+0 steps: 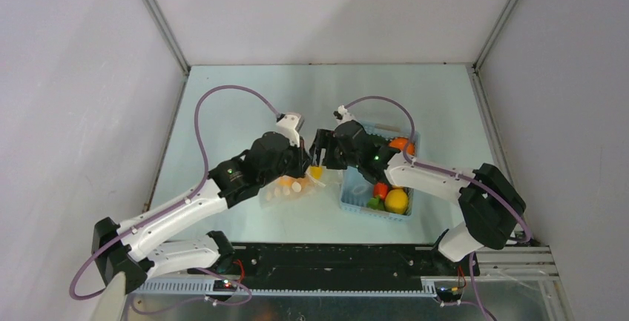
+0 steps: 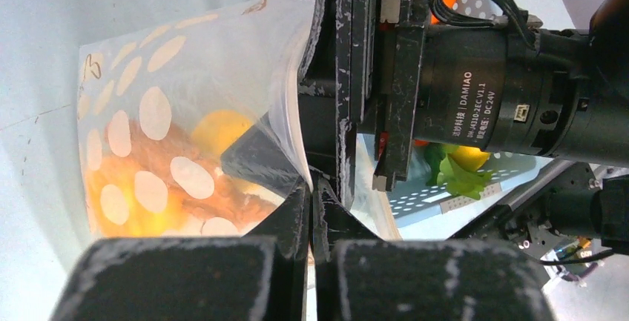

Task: Place the food in the zip-top bag and seal the zipper
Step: Place the fake vegetable in the zipper food storage bag, then pick up the fake vegetable from the bin.

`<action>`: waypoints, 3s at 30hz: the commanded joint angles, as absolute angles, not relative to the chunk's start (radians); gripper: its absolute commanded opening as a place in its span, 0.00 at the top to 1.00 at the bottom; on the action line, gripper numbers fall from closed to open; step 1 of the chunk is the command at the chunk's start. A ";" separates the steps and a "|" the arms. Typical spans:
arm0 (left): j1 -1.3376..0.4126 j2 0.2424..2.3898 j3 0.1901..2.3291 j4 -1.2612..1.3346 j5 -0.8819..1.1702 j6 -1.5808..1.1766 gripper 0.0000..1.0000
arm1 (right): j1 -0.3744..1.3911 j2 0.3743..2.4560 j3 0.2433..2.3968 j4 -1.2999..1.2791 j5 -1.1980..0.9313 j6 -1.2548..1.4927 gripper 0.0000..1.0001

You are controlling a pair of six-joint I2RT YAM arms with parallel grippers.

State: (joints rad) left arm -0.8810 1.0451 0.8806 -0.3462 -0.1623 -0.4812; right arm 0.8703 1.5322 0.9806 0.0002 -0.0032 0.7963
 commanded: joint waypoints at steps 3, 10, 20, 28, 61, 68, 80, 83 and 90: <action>-0.876 1.013 0.894 -0.344 -0.289 -0.486 1.00 | 0.881 1.436 1.033 -0.099 0.023 0.623 0.15; -0.849 0.979 0.876 -0.345 -0.345 -0.492 1.00 | 0.885 1.236 1.014 -0.201 -0.013 0.378 0.12; -0.801 0.968 0.883 -0.369 -0.384 -0.479 1.00 | 0.623 1.063 0.832 -0.179 -0.096 0.185 0.01; -0.782 0.948 0.860 -0.359 -0.373 -0.480 1.00 | 0.480 1.189 0.852 -0.192 -0.140 -0.117 0.00; -0.775 0.987 0.857 -0.340 -0.334 -0.444 1.00 | 0.511 1.662 0.979 -0.068 -0.010 -0.640 0.01; -0.774 0.984 0.859 -0.346 -0.357 -0.441 1.00 | 0.522 1.701 0.998 -0.119 0.034 -0.639 0.00; -0.772 0.964 0.847 -0.344 -0.368 -0.445 1.00 | 0.513 1.709 0.999 -0.171 0.028 -0.630 0.10; -0.772 0.964 0.845 -0.338 -0.363 -0.445 1.00 | 0.508 1.710 1.002 -0.177 0.024 -0.632 0.13; -0.773 0.966 0.848 -0.338 -0.358 -0.447 1.00 | 0.502 1.716 1.013 -0.187 -0.013 -0.623 0.23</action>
